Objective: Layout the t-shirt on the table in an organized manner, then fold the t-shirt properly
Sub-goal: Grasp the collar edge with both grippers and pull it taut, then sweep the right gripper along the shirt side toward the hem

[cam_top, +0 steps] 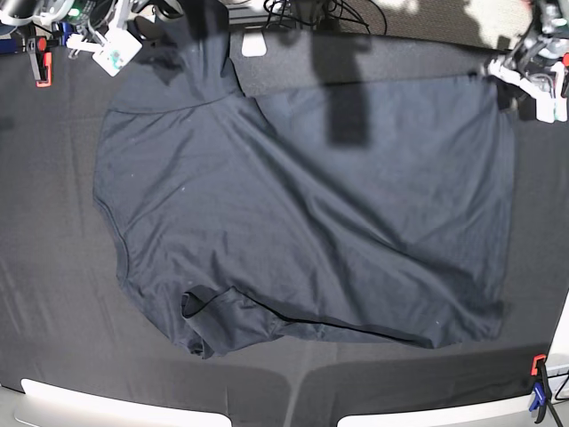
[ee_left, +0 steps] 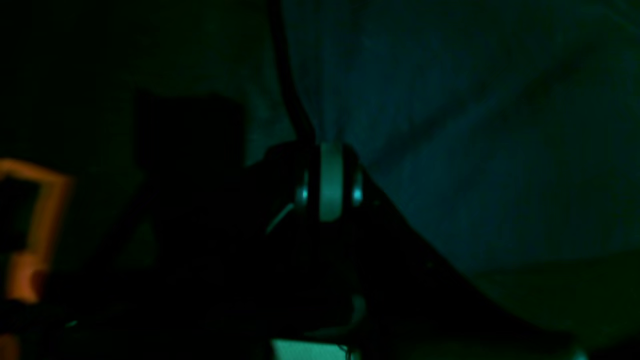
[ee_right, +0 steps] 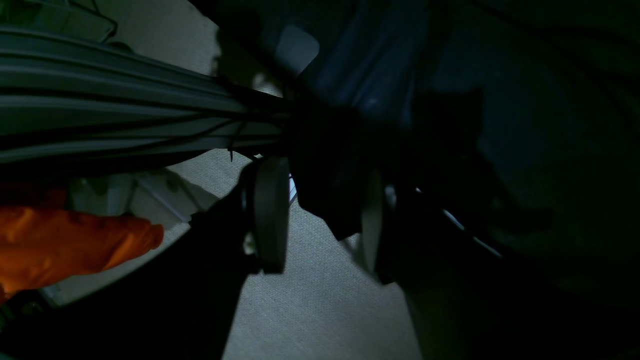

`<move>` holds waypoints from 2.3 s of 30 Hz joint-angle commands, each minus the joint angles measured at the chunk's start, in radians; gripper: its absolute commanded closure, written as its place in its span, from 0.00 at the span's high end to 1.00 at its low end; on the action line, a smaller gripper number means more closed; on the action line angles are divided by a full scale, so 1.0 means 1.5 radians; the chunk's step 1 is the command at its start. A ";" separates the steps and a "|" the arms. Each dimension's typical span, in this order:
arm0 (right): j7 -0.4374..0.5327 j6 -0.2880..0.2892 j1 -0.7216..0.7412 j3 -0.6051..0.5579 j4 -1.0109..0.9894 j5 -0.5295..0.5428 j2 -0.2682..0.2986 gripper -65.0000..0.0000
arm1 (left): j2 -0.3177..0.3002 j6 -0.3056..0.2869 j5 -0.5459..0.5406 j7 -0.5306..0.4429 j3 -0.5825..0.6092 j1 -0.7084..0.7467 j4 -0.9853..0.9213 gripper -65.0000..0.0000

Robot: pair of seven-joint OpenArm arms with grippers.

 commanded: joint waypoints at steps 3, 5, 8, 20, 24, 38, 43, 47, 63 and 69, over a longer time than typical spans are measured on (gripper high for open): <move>0.013 0.008 -0.003 0.003 0.009 0.014 0.005 0.35 | -0.018 0.009 0.004 -0.052 -0.035 0.002 0.013 0.00; 0.013 0.008 0.004 0.003 0.009 0.014 0.005 0.35 | -0.028 0.036 0.021 -0.075 -0.040 0.002 0.013 0.00; 0.013 0.008 0.016 0.003 0.009 0.014 0.005 0.35 | -0.042 0.048 0.050 -0.087 -0.040 -0.006 0.013 0.00; 0.019 0.008 0.038 0.003 0.009 0.014 0.005 0.35 | -0.054 0.050 0.071 -0.064 -0.040 -0.007 0.013 0.05; 0.091 0.008 0.093 0.003 0.009 0.014 0.006 0.36 | -0.054 0.050 0.071 -0.064 -0.040 -0.007 0.013 0.40; 0.305 0.008 0.445 -0.266 -0.082 -0.383 0.006 0.53 | -0.056 0.050 0.013 -0.067 -0.040 -0.007 0.013 0.42; 0.355 -0.071 0.582 -0.369 -0.233 -0.513 0.005 0.53 | -0.056 0.049 0.013 -0.067 -0.040 -0.007 0.013 0.42; 0.355 -0.081 0.706 -0.402 -0.377 -0.515 0.005 0.53 | -0.056 0.050 0.013 -0.067 -0.040 -0.007 0.013 0.42; 0.328 -0.087 1.112 -0.419 -0.930 -0.446 -0.070 0.53 | -0.055 0.050 0.014 -0.069 -0.040 -0.007 0.013 0.42; 0.345 -0.085 1.189 -0.488 -1.089 -0.484 -0.111 0.53 | -0.055 0.050 0.014 -0.069 -0.040 -0.007 0.013 0.42</move>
